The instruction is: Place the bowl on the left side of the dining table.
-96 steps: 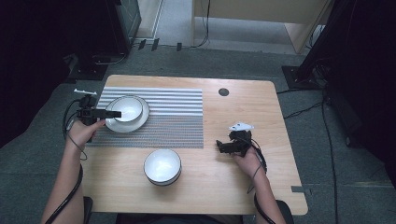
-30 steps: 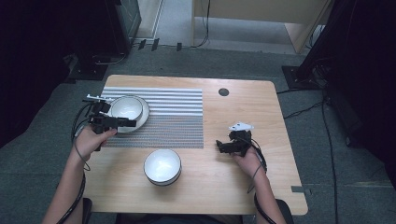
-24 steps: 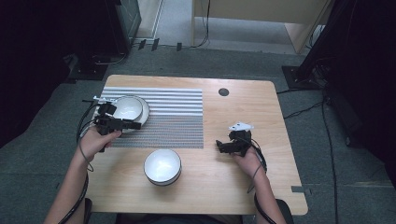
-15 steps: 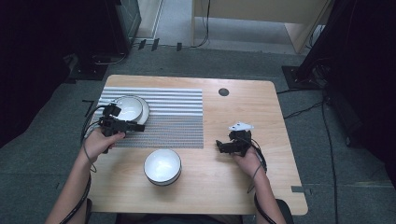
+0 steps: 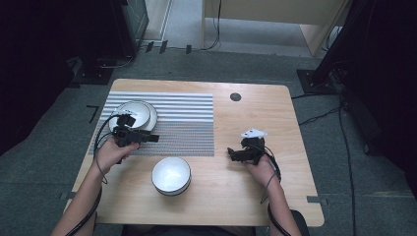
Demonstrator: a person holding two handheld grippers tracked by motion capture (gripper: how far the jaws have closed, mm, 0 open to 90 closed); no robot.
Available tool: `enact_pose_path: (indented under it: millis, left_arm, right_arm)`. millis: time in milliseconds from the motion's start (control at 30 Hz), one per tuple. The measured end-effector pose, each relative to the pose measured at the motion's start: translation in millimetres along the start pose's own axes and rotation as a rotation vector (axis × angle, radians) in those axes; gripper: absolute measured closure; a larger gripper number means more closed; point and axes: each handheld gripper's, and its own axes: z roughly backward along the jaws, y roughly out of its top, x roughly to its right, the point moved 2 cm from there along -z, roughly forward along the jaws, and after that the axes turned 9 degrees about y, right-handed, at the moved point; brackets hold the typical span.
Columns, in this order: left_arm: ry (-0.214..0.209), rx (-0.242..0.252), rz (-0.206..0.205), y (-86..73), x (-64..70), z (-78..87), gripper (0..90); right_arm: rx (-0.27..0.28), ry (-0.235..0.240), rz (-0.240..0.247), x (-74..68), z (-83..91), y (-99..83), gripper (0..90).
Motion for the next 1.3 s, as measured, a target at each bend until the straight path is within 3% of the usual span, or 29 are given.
enact_pose_path:
  millis: [200,933,1300]
  left_arm:
    - [-0.003,-0.018,-0.037,-4.4,3.2,-9.9,34.3]
    - [0.01,-0.043,-0.107,-19.2,-0.4,-41.4,34.4]
    - [0.004,-0.021,-0.124,-21.7,-0.8,-41.6,33.7]
  right_arm:
    - [0.0,0.0,0.0,0.0,0.0,0.0,4.9]
    - [0.0,0.0,0.0,0.0,0.0,0.0,4.9]
    - [0.0,0.0,0.0,0.0,0.0,0.0,4.9]
